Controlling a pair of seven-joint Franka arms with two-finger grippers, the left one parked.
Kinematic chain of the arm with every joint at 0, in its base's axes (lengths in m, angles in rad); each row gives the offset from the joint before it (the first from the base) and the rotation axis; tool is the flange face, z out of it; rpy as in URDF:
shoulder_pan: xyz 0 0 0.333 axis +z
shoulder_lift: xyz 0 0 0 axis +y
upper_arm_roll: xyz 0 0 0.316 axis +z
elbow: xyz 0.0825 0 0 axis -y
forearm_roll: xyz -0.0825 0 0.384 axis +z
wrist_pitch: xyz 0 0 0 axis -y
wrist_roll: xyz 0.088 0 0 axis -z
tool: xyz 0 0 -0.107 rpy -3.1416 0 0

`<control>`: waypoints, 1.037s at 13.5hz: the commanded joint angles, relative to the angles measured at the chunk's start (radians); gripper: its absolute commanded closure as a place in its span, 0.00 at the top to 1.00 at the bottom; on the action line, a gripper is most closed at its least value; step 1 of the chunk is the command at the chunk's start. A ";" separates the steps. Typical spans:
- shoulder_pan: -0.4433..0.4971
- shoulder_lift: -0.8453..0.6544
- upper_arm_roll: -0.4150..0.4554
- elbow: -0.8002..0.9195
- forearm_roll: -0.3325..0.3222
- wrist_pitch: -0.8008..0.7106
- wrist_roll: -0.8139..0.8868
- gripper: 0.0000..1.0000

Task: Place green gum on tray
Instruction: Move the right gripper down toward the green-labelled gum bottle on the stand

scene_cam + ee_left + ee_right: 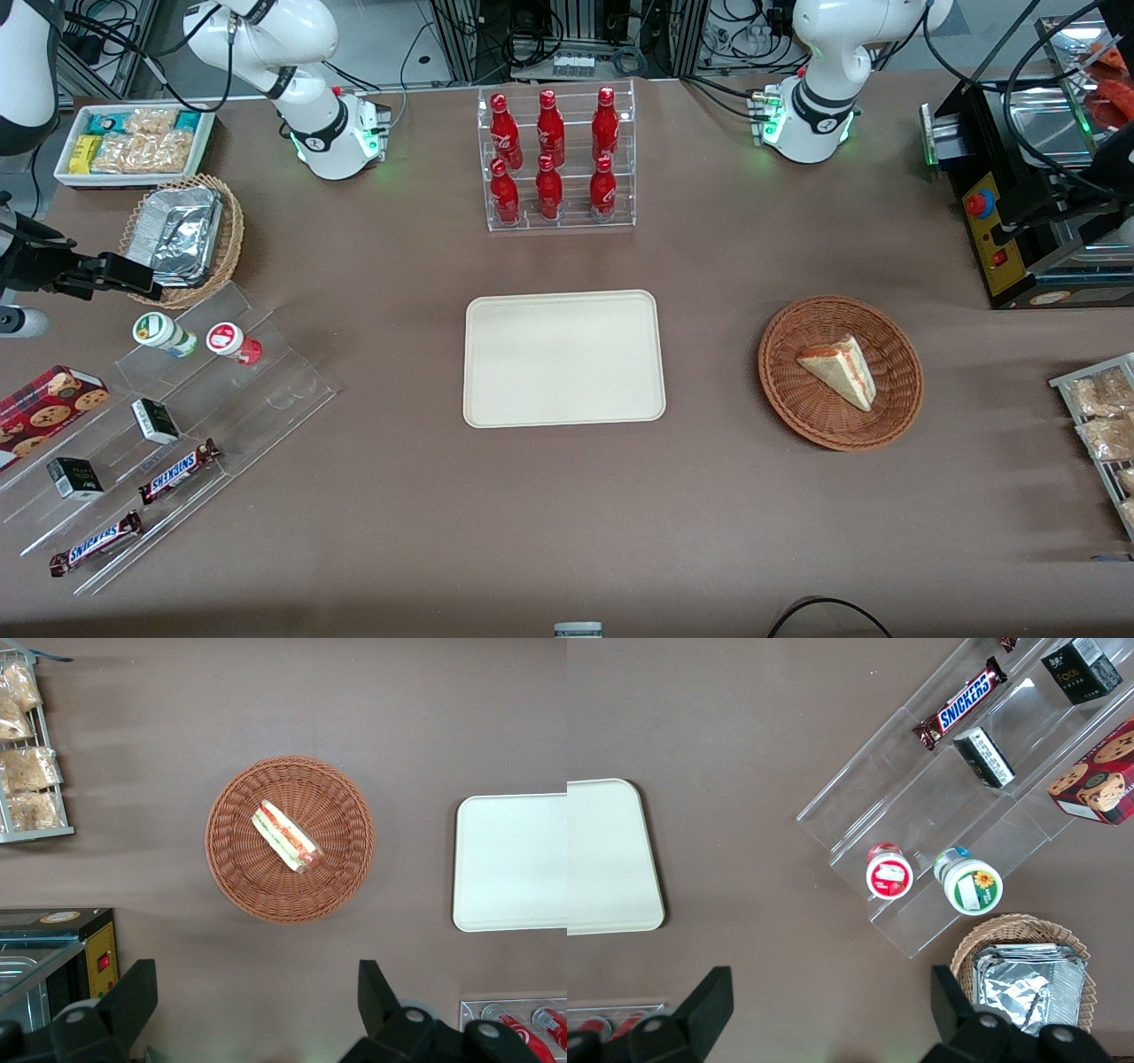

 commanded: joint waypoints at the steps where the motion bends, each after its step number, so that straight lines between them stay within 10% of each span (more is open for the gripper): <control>1: -0.010 0.002 0.012 0.020 -0.007 -0.013 0.020 0.99; 14: -0.045 -0.026 -0.049 -0.248 -0.013 0.205 -0.268 0.99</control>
